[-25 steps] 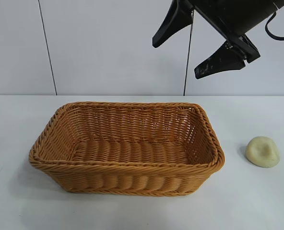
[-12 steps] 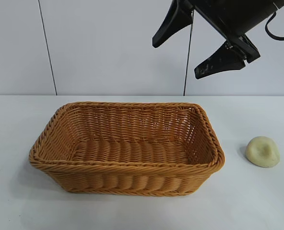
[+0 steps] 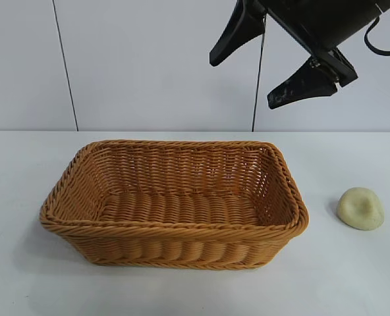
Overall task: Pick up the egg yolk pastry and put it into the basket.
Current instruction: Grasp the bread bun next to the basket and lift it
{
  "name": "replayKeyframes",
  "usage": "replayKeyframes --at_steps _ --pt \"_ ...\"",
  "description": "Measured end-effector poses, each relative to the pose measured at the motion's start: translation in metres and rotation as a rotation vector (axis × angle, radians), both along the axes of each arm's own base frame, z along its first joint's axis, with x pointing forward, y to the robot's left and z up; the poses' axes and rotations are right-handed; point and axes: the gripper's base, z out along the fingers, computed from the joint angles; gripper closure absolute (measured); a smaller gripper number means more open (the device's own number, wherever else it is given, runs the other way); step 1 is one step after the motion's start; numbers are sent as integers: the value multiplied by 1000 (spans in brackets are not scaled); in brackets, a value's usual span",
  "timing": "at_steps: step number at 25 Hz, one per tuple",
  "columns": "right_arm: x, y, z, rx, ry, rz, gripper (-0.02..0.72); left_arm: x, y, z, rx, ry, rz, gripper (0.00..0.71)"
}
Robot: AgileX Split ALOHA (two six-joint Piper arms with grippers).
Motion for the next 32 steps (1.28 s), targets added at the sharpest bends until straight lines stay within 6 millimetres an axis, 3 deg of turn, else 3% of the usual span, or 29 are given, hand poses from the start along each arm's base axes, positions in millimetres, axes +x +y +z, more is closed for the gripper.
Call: replayKeyframes --at_steps 6,14,23,32 --pt "-2 -15 -10 -210 35 -12 8 -4 0 0 0 -25 0 18" --pt "-3 -50 -18 -556 89 -114 8 -4 0 0 0 -27 0 18" --pt "10 -102 -21 -546 114 -297 8 -4 0 0 0 -27 0 18" --pt "29 -103 -71 -516 205 -270 8 -4 0 0 0 -27 0 18"
